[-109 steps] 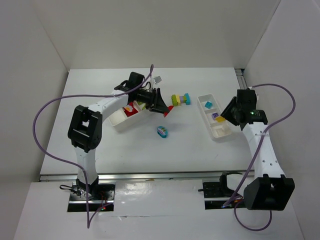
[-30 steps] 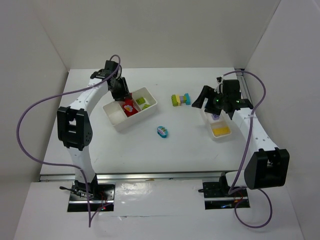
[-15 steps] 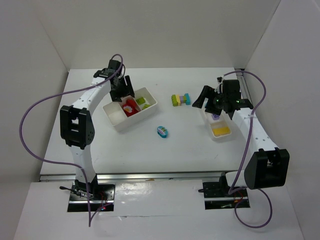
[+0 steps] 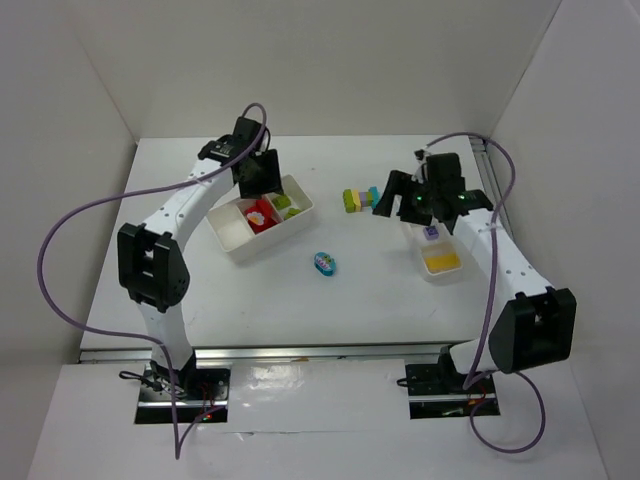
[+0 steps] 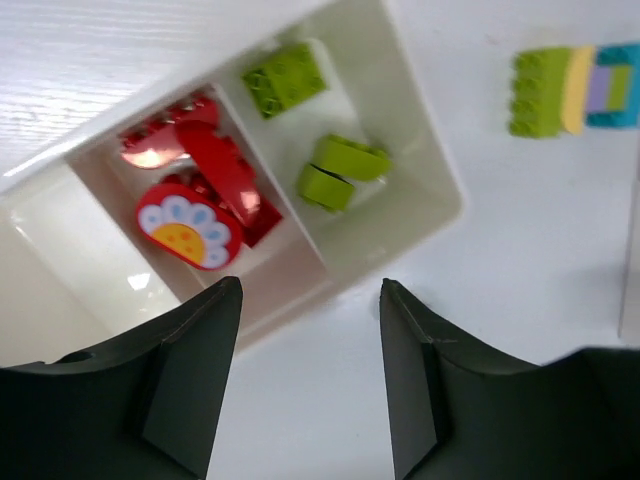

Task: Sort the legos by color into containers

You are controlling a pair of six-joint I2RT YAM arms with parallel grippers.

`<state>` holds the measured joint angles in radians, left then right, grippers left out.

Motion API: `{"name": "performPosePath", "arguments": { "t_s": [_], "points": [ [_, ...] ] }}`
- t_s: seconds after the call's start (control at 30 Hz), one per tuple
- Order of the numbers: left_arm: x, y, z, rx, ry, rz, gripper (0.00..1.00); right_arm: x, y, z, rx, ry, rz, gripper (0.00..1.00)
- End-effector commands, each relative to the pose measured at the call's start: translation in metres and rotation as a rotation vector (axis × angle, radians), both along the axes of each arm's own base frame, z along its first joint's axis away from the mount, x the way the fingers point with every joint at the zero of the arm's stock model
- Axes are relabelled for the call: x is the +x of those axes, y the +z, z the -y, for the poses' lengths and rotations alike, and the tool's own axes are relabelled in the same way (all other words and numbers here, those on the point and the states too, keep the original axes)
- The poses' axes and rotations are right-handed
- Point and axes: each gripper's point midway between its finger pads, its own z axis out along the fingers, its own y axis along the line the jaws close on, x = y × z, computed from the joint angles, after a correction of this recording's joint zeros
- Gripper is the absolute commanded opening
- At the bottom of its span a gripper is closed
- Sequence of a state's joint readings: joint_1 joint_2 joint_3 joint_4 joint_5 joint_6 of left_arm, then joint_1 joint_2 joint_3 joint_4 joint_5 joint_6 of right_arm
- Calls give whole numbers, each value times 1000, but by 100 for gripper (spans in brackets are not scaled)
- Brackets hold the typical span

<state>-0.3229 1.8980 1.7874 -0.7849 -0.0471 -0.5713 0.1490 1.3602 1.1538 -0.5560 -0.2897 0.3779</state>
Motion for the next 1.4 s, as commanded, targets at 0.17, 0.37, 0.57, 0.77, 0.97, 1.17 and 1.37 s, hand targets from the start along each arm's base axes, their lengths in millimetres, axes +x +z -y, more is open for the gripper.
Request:
{"name": "performPosePath", "arguments": {
  "t_s": [0.17,0.37,0.57,0.77,0.97,1.17,1.37],
  "points": [
    [-16,67,-1,-34,-10,137,71,-26,-45,-109,-257,386,-56,95],
    [-7,88,-26,-46,39,186,91,-41,-105,-140,-491,515,-90,100],
    [-10,83,-26,-61,30,161,91,-25,-129,-151,-542,492,-52,100],
    [-11,72,-26,-59,37,133,90,-17,-148,-169,-523,506,-60,84],
    [-9,63,-24,-55,24,113,89,-9,-147,-171,-542,459,-33,51],
    [-7,59,-19,-68,11,99,89,9,-94,-128,-492,235,35,36],
    [-2,63,-16,-80,5,114,88,45,-29,15,-412,-284,16,35]
  ]
}}
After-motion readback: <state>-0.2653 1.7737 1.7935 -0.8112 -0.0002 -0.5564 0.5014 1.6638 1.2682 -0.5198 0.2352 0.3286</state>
